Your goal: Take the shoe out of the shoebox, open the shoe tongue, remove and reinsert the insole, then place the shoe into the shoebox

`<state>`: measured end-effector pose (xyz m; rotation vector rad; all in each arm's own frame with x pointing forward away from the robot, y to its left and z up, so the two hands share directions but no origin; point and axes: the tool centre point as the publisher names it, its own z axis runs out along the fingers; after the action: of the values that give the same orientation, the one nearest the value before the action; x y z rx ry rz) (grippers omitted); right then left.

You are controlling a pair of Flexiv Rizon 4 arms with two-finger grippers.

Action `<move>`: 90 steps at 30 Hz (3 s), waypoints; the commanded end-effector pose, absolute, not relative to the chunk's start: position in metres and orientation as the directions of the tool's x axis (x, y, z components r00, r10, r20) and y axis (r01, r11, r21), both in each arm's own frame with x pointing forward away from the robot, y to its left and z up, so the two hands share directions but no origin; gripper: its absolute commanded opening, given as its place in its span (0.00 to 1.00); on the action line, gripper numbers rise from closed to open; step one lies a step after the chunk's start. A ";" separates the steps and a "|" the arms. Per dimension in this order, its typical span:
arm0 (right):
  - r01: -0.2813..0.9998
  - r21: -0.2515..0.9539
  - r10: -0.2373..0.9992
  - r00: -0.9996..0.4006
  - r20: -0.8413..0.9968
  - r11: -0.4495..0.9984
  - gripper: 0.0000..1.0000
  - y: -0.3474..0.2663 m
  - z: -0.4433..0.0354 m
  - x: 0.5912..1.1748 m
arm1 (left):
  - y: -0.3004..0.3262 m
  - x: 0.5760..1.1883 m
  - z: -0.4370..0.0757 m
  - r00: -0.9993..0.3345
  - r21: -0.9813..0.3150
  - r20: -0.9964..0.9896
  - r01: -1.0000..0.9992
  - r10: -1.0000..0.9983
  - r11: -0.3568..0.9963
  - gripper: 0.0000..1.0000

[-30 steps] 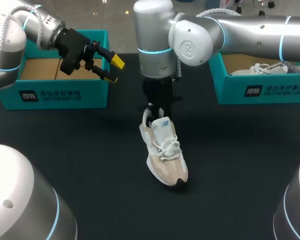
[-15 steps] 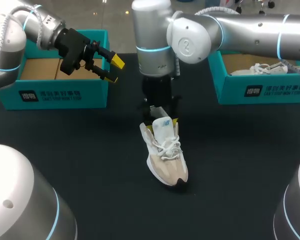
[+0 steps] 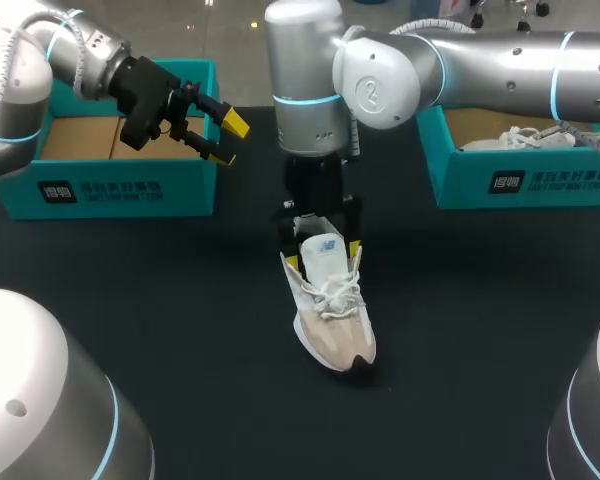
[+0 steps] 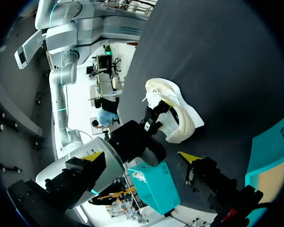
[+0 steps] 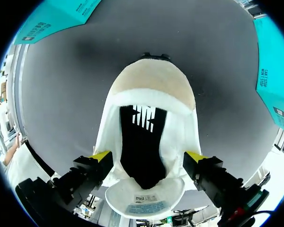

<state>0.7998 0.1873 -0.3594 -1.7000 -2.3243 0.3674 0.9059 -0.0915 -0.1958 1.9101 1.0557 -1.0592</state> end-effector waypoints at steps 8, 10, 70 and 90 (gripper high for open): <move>0.895 -0.343 0.955 -0.295 0.025 0.285 1.00 0.189 -0.352 0.800 | -0.091 0.906 -0.196 0.335 0.184 -0.888 0.887 0.316 -0.424 1.00; 0.895 -0.343 0.956 -0.294 0.022 0.283 1.00 0.187 -0.349 0.800 | -0.091 0.906 -0.196 0.335 0.184 -0.888 0.887 0.316 -0.424 1.00; 0.983 -0.112 0.988 -0.151 -0.018 0.148 0.00 0.173 -0.293 0.727 | -0.091 0.906 -0.196 0.335 0.184 -0.888 0.887 0.316 -0.424 1.00; 0.975 -0.009 0.974 -0.222 0.047 0.223 0.00 0.197 -0.332 0.765 | -0.091 0.906 -0.196 0.335 0.184 -0.888 0.887 0.316 -0.424 1.00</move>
<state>0.7609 0.1936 -0.3255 -1.9388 -2.4270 -0.0426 0.9059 -0.0915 -0.1958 1.9101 1.0557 -1.0592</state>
